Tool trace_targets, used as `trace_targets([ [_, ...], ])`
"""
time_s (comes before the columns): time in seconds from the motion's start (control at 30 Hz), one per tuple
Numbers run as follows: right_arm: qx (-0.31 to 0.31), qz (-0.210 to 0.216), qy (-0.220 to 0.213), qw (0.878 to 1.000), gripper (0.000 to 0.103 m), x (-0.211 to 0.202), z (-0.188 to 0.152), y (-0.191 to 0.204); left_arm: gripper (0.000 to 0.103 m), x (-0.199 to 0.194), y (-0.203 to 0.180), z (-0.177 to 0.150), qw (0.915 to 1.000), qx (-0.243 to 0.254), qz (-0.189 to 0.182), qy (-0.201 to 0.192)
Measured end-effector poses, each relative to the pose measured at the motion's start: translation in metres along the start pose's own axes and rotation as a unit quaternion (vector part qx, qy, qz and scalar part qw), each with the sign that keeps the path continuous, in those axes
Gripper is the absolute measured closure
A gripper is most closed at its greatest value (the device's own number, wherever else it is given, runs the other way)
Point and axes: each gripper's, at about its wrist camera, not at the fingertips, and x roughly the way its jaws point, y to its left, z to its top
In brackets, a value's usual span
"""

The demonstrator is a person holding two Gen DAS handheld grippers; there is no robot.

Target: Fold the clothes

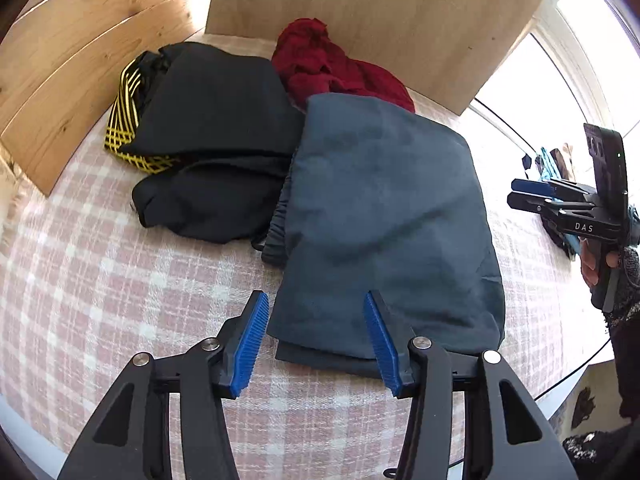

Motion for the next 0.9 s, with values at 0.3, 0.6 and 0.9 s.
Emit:
trace_targets([
  [0.3,-0.111,0.037,0.015,0.993,0.052,0.018,0.053,-0.022,0.051,0.026,0.006,0.015,0.9835,-0.18,0.01,-0.017],
  [0.6,-0.154,0.038,0.042,0.986,0.052,0.043,0.071,-0.045,0.039,0.055,0.008,0.033,0.9699,-0.242,0.01,-0.025],
  [0.9,-0.069,0.077,0.052,0.993,0.052,0.056,0.015,-0.057,0.036,0.05,0.015,0.032,0.9707,-0.235,0.041,-0.026],
])
